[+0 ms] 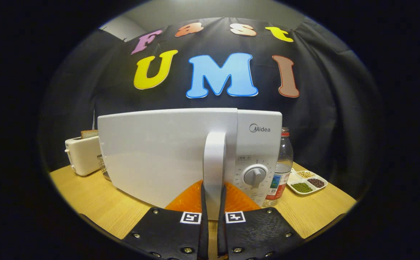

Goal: Open the microwave, put the food inside, and close the microwave door.

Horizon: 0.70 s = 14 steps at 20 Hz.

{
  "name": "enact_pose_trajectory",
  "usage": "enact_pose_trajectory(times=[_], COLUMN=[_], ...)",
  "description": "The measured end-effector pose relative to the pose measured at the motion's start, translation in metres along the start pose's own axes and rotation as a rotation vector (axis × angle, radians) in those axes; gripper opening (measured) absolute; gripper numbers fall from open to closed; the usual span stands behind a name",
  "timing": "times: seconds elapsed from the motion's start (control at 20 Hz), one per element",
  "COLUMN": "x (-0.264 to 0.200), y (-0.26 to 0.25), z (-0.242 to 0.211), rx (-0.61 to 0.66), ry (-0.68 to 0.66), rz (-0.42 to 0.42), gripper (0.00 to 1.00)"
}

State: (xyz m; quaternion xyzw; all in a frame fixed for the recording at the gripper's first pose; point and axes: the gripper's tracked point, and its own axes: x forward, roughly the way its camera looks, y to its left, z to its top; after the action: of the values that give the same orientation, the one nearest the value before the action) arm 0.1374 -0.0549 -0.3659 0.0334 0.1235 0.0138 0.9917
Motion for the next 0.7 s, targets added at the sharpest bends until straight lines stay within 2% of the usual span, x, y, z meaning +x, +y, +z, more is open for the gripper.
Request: enact_pose_trajectory(times=[0.15,0.55,0.7], x=[-0.039,-0.139,-0.164], y=[0.021,0.113,0.152], z=[-0.009,-0.022,-0.025], rx=[0.005,0.007,0.031], ry=[0.081,0.102,0.112], rz=[0.101,0.326,0.367], gripper=[0.1,0.09,0.09])
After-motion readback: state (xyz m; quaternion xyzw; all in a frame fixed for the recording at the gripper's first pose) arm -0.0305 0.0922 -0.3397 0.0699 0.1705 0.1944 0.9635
